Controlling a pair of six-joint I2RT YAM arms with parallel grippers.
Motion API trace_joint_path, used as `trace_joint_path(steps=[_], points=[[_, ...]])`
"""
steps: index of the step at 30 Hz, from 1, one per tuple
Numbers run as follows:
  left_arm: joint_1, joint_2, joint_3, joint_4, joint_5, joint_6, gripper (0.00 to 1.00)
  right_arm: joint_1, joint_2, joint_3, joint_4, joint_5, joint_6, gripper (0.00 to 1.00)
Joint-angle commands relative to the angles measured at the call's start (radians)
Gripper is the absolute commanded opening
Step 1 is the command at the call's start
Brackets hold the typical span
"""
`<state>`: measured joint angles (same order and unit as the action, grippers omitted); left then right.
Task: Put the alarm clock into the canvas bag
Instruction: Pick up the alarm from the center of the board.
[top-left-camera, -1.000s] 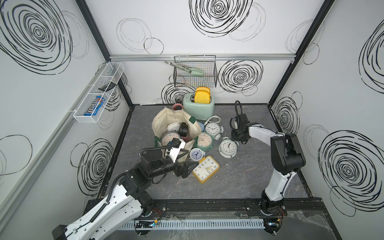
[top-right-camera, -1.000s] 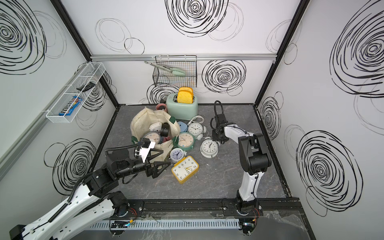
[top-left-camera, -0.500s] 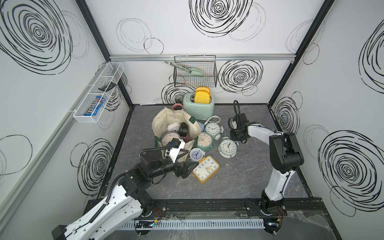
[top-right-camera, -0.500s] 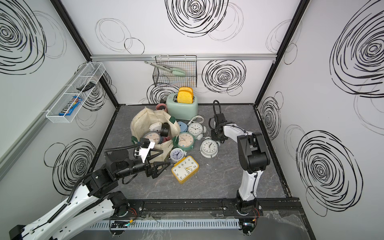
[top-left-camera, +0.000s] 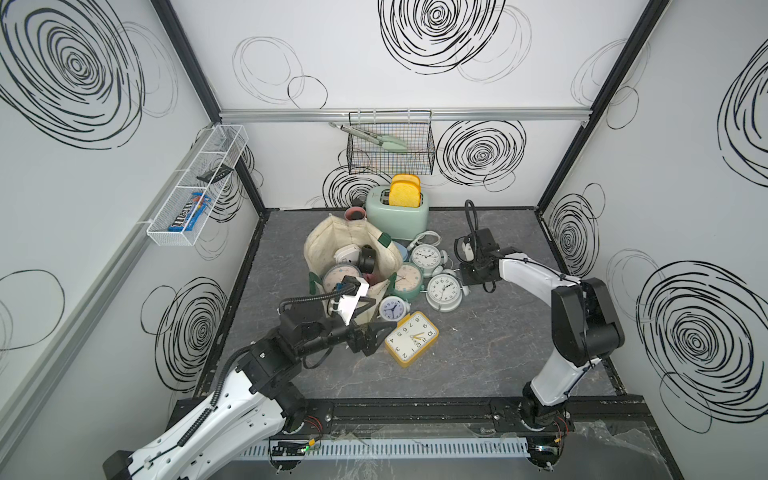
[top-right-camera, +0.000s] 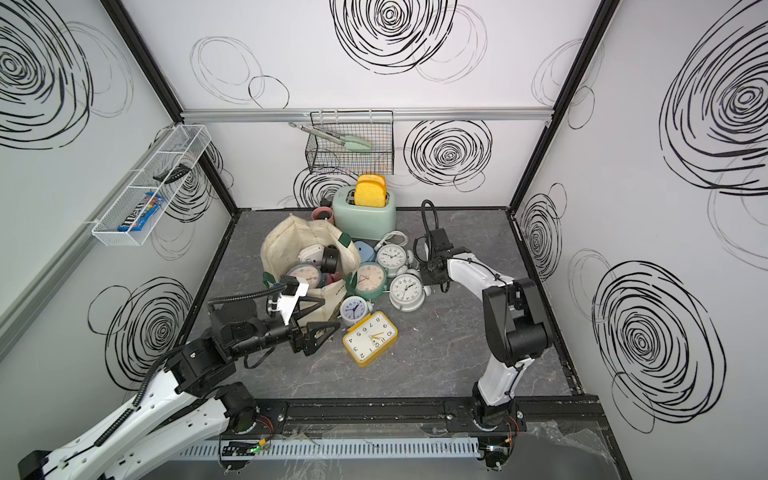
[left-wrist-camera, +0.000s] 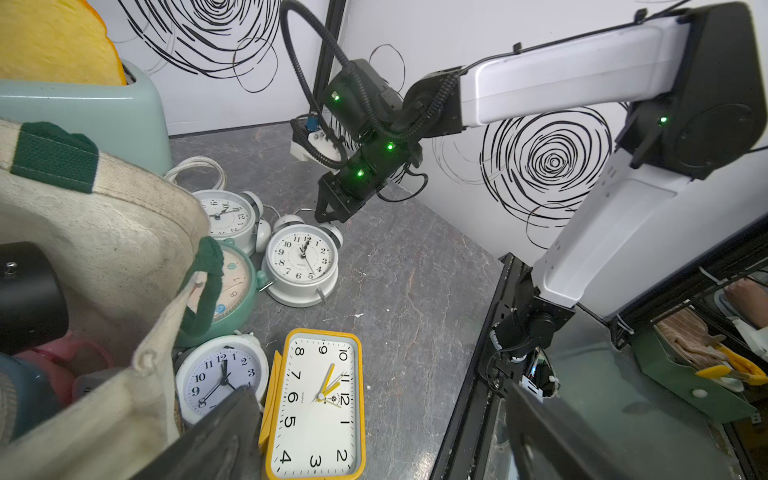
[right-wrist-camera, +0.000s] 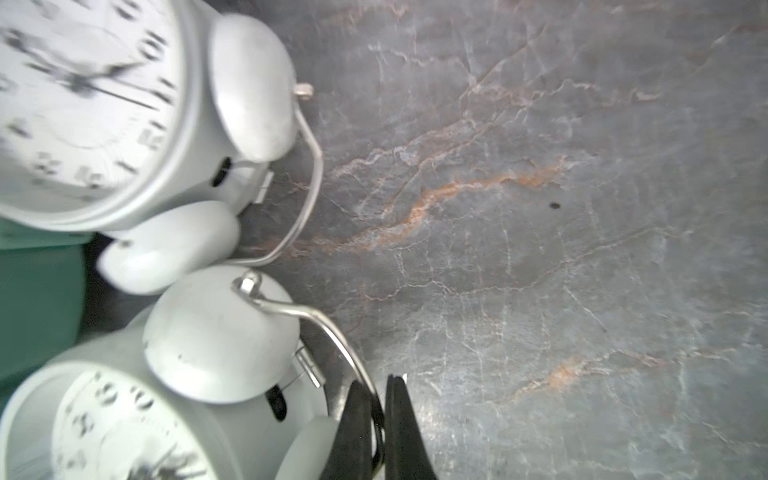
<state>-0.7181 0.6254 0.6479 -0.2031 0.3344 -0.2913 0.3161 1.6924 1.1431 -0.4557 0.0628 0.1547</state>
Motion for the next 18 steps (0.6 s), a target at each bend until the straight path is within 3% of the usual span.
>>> trace_joint_path(steps=[1, 18], points=[[-0.004, -0.016, -0.001, 0.045, -0.022, 0.015, 0.96, 0.028, -0.111, -0.009, 0.038, 0.063, 0.017, 0.00], [-0.003, -0.021, 0.015, 0.047, -0.019, -0.020, 0.96, 0.083, -0.327, -0.001, -0.022, -0.013, 0.015, 0.00]])
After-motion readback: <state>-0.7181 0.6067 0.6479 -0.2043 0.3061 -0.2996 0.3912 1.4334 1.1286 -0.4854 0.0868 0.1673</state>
